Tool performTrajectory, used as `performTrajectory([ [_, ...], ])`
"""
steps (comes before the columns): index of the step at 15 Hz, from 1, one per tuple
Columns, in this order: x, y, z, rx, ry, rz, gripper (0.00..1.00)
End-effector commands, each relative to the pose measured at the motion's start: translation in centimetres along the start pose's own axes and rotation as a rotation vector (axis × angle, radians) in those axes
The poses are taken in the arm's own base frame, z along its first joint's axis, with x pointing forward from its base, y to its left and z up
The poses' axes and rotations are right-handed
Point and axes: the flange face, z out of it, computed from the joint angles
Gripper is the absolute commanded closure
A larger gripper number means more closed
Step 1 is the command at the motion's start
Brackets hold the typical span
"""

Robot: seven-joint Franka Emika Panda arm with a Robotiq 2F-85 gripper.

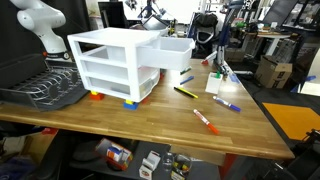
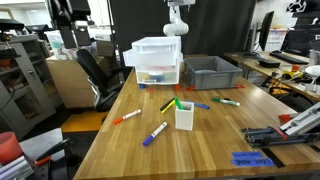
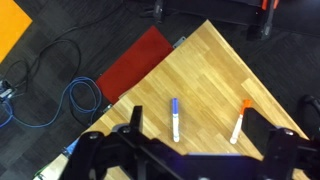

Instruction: Close the top drawer of the cabinet on the table

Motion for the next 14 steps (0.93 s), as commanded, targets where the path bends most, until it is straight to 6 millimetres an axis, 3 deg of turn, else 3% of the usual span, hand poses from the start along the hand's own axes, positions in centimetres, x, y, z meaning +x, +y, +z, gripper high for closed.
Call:
performTrajectory([
  [1,3.3,-0.4,2.2,0.118,0.058,0.037,0.00],
  [7,8.9,-2.3,4.5,0.432,0.171,0.076,0.00],
  [8,7.7,-2.2,4.5,0.356,0.148,0.092,0.00],
  [14,8.8,-2.3,4.5,0.410,0.161,0.088,0.00],
])
